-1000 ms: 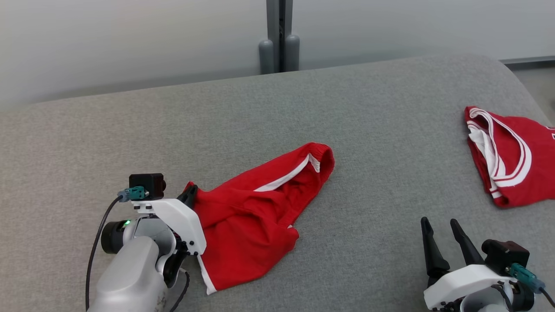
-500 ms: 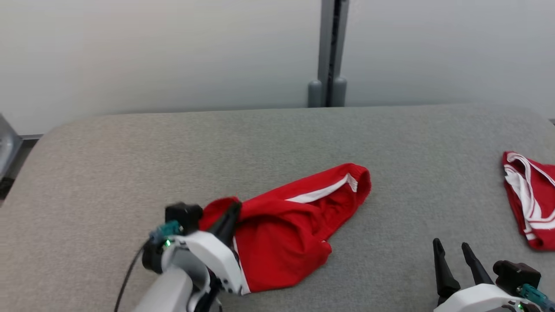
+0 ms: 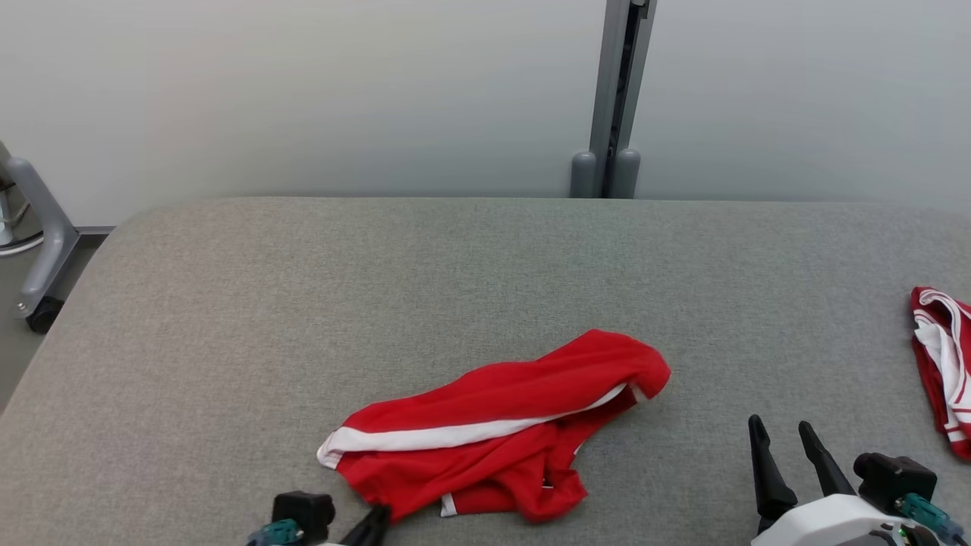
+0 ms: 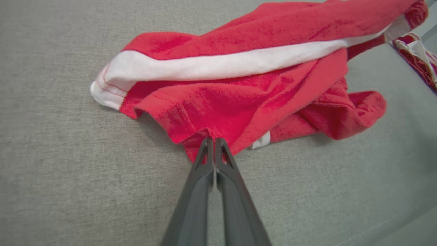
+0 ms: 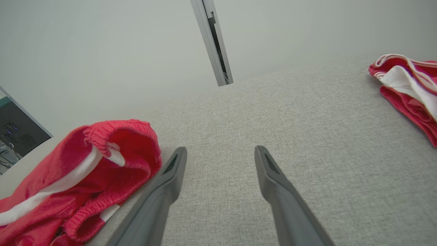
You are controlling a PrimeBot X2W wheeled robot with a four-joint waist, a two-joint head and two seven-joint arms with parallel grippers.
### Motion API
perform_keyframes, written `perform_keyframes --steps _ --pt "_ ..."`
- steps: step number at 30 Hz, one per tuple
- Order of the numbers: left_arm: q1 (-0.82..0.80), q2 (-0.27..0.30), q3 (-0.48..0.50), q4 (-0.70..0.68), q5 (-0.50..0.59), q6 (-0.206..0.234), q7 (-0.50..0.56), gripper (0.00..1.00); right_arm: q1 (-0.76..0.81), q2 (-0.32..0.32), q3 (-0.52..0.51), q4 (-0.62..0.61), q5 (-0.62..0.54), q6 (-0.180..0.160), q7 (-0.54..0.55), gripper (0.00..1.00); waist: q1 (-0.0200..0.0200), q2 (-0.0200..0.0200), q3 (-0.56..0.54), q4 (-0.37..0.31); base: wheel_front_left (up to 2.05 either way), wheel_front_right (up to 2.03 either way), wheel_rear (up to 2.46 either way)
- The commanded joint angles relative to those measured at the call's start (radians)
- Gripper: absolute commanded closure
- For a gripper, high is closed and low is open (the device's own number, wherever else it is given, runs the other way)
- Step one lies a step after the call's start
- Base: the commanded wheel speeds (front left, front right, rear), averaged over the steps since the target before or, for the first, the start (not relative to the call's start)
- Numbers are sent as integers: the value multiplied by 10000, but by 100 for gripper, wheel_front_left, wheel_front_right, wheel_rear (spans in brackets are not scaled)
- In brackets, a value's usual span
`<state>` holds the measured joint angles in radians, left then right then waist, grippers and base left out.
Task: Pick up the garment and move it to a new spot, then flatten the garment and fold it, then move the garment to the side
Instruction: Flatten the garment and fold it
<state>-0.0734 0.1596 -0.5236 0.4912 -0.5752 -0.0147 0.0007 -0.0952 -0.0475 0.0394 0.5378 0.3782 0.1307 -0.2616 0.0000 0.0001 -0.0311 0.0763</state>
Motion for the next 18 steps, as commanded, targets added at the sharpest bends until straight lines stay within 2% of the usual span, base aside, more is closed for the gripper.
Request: perform_keyframes --steps 1,2,3,4,5,8,12,18 --pt "39 105 126 -1 2 122 -111 100 -57 -71 -10 12 3 0 -47 0 0 -1 14 -37 0 0 0" --pt "65 166 192 58 17 213 -190 100 -101 -67 63 -19 -16 0 -47 0 0 -1 22 -74 0 0 0" --pt "75 212 256 129 58 307 -313 79 -126 -65 103 -35 -34 0 -47 0 0 -1 26 -103 0 0 0" --pt "65 214 366 197 28 403 -475 37 -155 -65 167 -47 -25 0 -47 0 0 -1 34 -132 0 0 0" --pt "41 250 449 265 22 472 -639 0 -193 -62 258 -69 5 0 -47 0 0 -1 51 -172 0 0 0" --pt "-246 232 658 466 90 616 -1348 0 -256 -64 782 -119 187 0 -47 0 0 -1 116 -239 0 0 0" --pt "-365 177 708 578 140 632 -1707 0 -340 -64 1335 -69 366 0 -47 0 0 -1 158 -250 0 0 0" --pt "-554 86 874 699 180 676 -2312 0 -249 -70 2798 -155 835 0 -47 0 0 -1 209 -165 0 0 0"
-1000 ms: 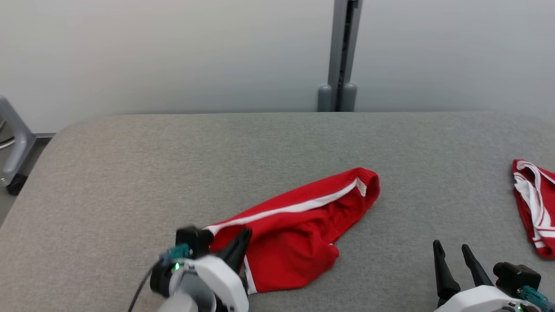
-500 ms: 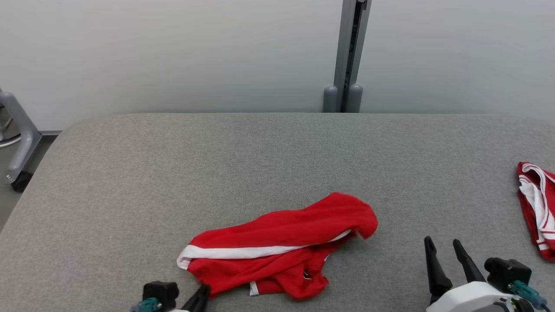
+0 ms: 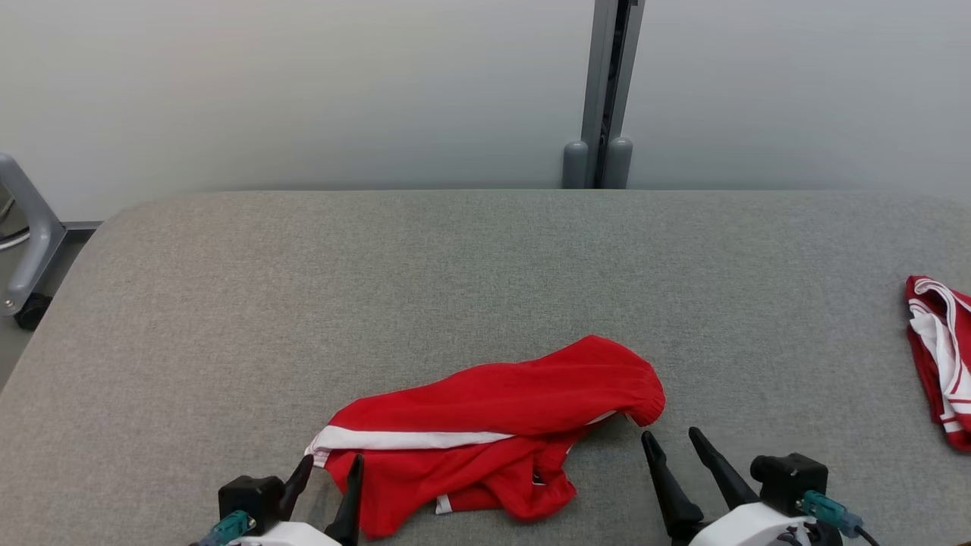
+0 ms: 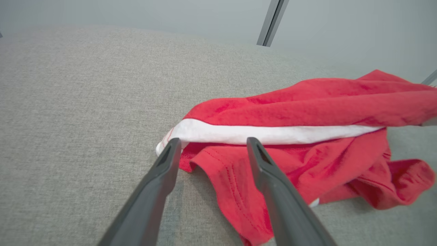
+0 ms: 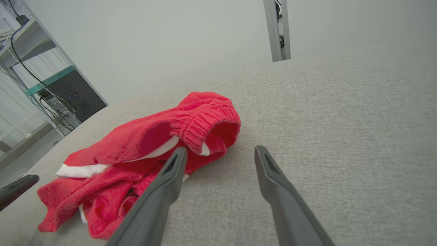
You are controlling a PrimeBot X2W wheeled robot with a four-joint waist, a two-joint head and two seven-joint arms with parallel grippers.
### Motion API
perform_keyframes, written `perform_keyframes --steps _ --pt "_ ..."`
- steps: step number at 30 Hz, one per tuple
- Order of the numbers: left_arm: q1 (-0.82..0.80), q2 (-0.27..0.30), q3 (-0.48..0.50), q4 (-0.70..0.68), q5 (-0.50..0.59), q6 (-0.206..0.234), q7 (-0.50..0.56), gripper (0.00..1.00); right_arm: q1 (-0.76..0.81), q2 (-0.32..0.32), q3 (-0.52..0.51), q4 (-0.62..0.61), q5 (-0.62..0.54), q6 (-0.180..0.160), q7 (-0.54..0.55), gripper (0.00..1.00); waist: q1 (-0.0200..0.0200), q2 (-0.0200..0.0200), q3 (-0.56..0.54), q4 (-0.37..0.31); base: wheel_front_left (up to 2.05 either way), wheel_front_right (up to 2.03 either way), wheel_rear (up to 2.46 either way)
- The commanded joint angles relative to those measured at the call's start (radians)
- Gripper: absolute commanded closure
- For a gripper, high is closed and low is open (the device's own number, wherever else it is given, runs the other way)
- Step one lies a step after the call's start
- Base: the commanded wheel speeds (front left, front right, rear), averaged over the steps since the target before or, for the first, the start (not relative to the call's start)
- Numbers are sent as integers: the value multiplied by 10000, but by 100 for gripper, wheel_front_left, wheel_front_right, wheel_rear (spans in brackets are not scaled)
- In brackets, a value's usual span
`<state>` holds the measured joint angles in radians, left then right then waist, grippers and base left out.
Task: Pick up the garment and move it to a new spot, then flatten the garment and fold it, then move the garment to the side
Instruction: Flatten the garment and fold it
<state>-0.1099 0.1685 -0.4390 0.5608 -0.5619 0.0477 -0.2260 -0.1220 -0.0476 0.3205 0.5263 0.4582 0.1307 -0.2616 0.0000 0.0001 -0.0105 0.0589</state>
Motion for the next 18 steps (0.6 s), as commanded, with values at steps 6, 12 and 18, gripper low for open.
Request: perform_keyframes --steps 6,12,18 --pt "-269 -44 68 5 83 -56 -238 0 -262 -70 486 133 142 0 -47 0 0 -1 99 152 0 0 0" --pt "-458 -102 131 -29 136 -223 -321 0 -934 -68 667 207 82 0 -47 56 0 -1 484 424 0 0 0" --pt "-666 -184 244 -33 215 -409 -376 0 -1967 -67 204 354 -66 0 -48 100 0 -1 972 667 0 0 0"
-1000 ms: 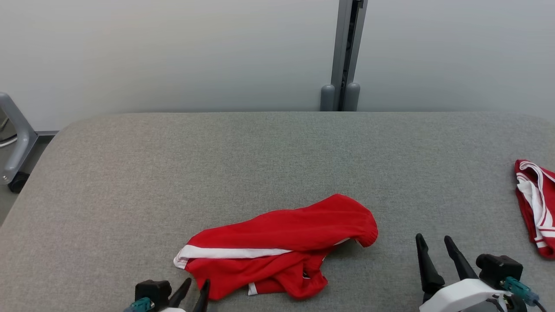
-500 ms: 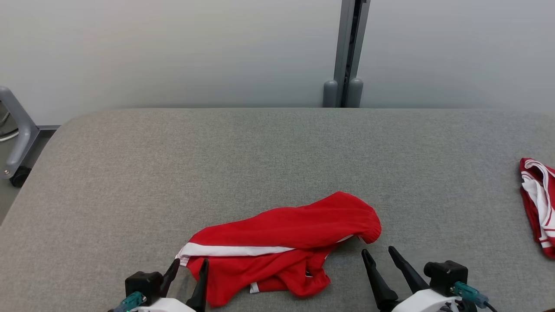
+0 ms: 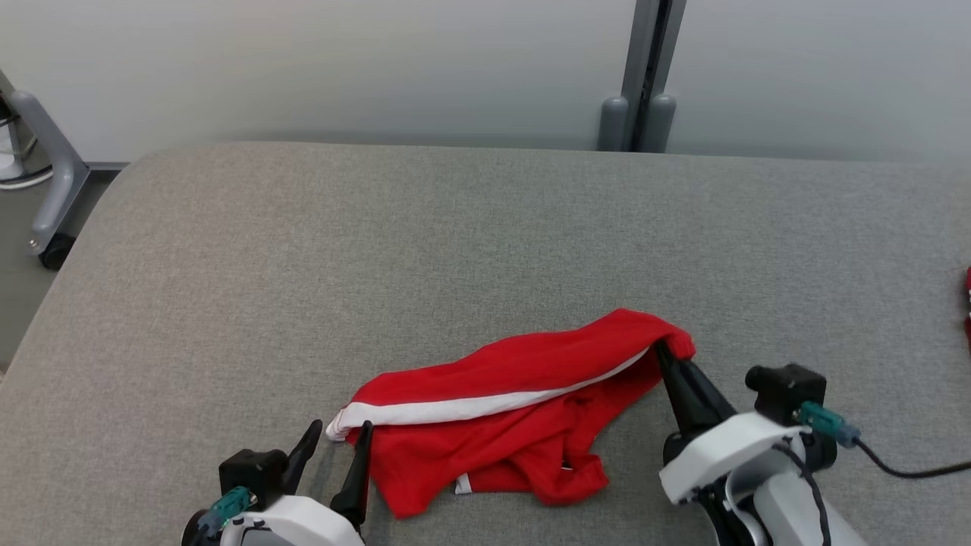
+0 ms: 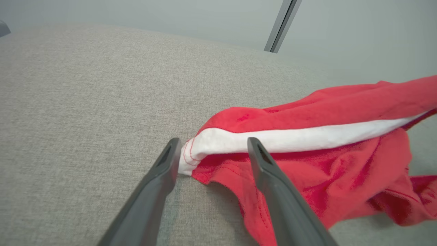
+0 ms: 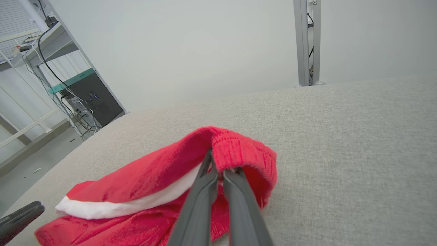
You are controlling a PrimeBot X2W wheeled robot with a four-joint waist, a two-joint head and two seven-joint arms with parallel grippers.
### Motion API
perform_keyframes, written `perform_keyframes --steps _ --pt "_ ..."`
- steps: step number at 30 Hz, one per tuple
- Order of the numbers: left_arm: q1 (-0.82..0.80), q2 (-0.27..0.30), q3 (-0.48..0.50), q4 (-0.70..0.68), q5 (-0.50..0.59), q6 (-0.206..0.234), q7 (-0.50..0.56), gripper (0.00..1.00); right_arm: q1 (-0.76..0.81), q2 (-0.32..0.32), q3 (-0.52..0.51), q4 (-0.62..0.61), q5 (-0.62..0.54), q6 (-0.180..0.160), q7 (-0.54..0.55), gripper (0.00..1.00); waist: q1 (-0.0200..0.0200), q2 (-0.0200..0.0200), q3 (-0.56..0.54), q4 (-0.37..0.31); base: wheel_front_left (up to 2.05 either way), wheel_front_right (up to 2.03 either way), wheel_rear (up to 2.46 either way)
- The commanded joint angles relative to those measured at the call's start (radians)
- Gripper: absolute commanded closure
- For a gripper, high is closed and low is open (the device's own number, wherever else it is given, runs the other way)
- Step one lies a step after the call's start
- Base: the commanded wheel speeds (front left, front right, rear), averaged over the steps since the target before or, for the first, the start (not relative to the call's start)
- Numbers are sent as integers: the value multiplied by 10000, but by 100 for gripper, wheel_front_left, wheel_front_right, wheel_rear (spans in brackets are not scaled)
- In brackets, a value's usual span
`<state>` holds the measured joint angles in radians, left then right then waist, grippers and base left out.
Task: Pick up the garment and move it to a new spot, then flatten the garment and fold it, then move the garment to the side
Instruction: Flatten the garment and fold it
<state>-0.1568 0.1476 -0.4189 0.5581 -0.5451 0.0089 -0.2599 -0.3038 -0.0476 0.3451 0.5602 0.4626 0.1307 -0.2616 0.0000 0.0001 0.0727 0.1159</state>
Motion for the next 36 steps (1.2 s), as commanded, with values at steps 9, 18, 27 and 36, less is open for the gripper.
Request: perform_keyframes --steps 9,18,27,36 --pt "-728 -266 47 77 303 -360 -54 0 -2078 -65 -480 2265 -330 0 526 100 0 -1 836 559 0 0 0" --pt "-896 -440 528 -52 677 -469 -56 0 -2991 -77 -908 4416 -481 0 193 0 0 -1 933 461 0 0 0" --pt "-128 -425 1580 -473 1367 -138 -57 0 -1894 -65 -1380 3536 -773 0 -45 0 0 -1 178 -462 0 0 0" --pt "694 -462 2467 -989 2290 86 -58 0 242 -58 -2544 332 -2486 0 -44 0 0 -1 -489 -1143 0 0 0"
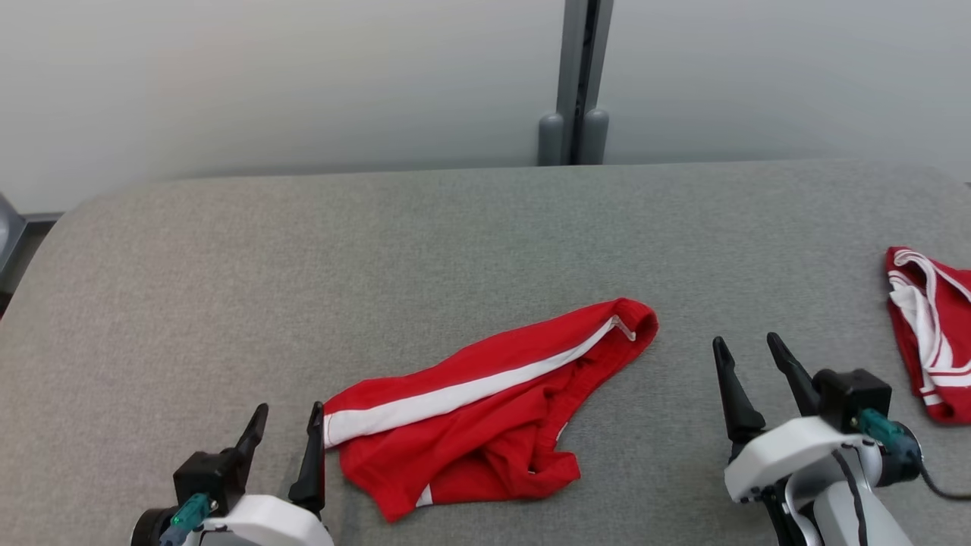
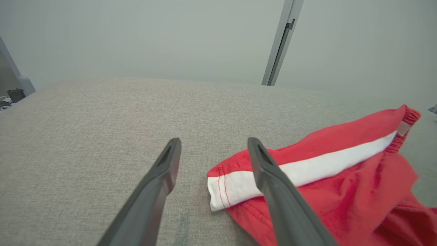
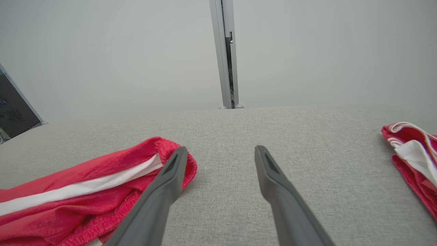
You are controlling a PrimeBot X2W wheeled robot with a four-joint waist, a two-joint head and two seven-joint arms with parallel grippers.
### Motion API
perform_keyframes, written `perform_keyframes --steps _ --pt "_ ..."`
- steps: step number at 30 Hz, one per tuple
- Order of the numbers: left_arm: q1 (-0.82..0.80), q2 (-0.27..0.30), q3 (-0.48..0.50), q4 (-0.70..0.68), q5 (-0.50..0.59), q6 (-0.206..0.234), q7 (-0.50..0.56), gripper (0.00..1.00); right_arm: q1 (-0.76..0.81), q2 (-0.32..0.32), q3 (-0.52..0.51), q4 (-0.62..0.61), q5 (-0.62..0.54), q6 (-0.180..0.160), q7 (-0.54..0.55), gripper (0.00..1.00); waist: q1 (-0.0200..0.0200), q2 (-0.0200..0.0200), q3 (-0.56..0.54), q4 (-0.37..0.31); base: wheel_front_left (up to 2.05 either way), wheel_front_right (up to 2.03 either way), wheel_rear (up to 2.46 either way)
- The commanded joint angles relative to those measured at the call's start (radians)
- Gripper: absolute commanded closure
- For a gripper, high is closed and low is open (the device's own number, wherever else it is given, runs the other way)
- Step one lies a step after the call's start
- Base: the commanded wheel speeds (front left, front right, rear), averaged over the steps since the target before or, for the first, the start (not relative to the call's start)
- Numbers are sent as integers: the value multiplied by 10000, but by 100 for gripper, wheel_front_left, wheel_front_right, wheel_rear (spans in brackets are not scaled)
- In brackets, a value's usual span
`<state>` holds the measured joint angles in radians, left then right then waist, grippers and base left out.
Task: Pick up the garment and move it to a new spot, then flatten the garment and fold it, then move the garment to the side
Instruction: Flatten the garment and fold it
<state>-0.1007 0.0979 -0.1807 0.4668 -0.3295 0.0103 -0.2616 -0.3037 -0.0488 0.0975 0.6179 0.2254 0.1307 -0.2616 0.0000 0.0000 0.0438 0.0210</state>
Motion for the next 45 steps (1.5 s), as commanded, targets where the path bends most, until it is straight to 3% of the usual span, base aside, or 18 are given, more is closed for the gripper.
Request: perform_keyframes --steps 1,9,23,29,45 --pt "230 17 178 -184 254 101 -41 0 462 -51 -87 -590 -320 0 -43 0 0 0 -272 -242 0 0 0" --pt "1005 -14 840 -639 1152 184 -41 0 1858 -51 -199 -2209 -960 0 -44 0 0 0 -580 -444 0 0 0" --pt "1551 -316 1303 -441 1566 -94 -41 0 2612 -52 204 -2362 -779 0 -45 0 0 0 -714 -278 0 0 0" --pt "982 -424 1214 -26 879 -789 -41 0 2168 -52 562 -2266 -829 0 -45 0 0 0 -172 -238 0 0 0" --pt "-623 -447 480 1163 -1574 -1407 -41 0 969 -52 1247 -1995 -679 0 -46 0 0 0 1240 -202 0 0 0"
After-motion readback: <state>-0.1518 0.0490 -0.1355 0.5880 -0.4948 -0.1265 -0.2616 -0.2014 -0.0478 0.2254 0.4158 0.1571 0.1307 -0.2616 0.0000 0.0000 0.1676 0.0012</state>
